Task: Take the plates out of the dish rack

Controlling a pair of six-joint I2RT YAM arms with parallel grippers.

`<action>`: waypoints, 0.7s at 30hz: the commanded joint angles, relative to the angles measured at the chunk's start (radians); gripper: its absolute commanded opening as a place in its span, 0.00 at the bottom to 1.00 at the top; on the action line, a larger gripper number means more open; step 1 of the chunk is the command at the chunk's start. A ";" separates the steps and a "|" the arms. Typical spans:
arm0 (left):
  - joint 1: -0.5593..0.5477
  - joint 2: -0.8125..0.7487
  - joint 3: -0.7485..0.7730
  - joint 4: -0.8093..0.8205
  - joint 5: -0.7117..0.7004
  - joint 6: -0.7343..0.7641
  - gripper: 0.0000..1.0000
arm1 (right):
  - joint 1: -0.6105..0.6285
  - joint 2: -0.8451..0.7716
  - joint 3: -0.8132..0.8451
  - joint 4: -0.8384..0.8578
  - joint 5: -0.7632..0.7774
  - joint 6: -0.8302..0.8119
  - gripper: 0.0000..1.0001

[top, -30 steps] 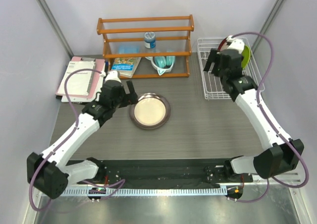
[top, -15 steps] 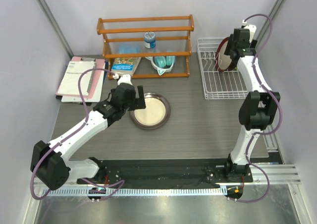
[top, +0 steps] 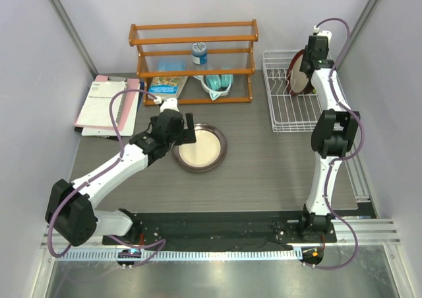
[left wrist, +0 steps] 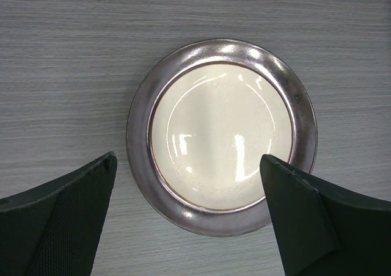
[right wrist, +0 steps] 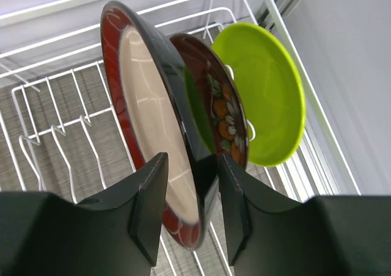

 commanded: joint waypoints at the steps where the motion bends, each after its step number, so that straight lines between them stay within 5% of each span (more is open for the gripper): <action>1: -0.002 0.014 -0.001 0.054 -0.033 0.013 1.00 | -0.004 0.022 0.063 0.006 -0.045 -0.026 0.44; 5: -0.002 0.035 0.006 0.052 -0.035 0.015 1.00 | -0.005 0.051 0.076 0.003 -0.032 -0.030 0.37; 12: -0.003 0.034 -0.009 0.062 -0.041 0.018 0.99 | -0.005 0.077 0.094 -0.006 -0.037 -0.039 0.05; 21: -0.002 0.045 -0.003 0.049 -0.047 0.008 0.99 | 0.031 -0.033 0.073 0.023 0.093 -0.065 0.01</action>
